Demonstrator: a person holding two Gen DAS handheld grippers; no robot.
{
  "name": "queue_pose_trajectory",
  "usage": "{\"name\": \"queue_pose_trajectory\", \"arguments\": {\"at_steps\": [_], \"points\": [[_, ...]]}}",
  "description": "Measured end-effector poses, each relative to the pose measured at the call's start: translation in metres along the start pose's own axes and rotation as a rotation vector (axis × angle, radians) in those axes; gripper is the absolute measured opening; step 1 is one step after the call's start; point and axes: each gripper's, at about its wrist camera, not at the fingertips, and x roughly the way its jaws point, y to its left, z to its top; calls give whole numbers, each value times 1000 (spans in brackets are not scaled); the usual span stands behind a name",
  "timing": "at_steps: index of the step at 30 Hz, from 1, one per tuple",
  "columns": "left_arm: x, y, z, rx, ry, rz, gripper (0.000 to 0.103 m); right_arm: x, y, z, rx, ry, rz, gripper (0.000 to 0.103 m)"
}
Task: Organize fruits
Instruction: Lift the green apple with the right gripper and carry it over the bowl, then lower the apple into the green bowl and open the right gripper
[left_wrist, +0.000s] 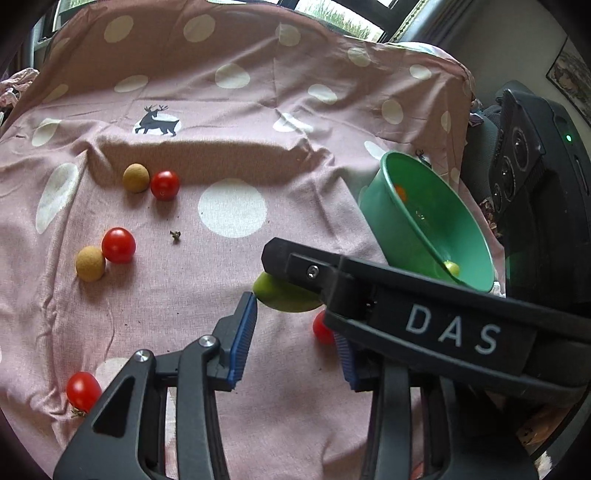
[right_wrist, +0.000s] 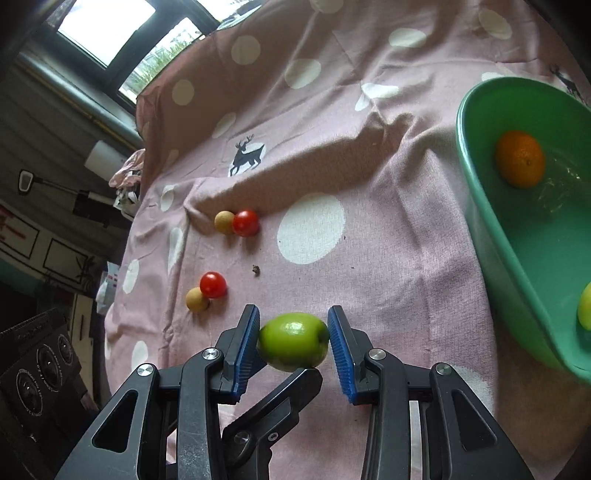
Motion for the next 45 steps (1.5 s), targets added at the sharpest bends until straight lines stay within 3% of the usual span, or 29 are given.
{"name": "queue_pose_trajectory", "arguments": {"at_steps": [8, 20, 30, 45], "points": [[-19, -47, 15, 118, -112, -26, 41, -53, -4, 6, -24, -172, 0, 40], [7, -123, 34, 285, -115, -106, 41, -111, -67, 10, 120, -346, -18, 40], [24, -163, 32, 413, -124, -115, 37, -125, -109, 4, 248, -359, -40, 40], [58, -188, 31, 434, -40, -188, 37, -135, -145, -5, 378, -373, -113, 40]]}}
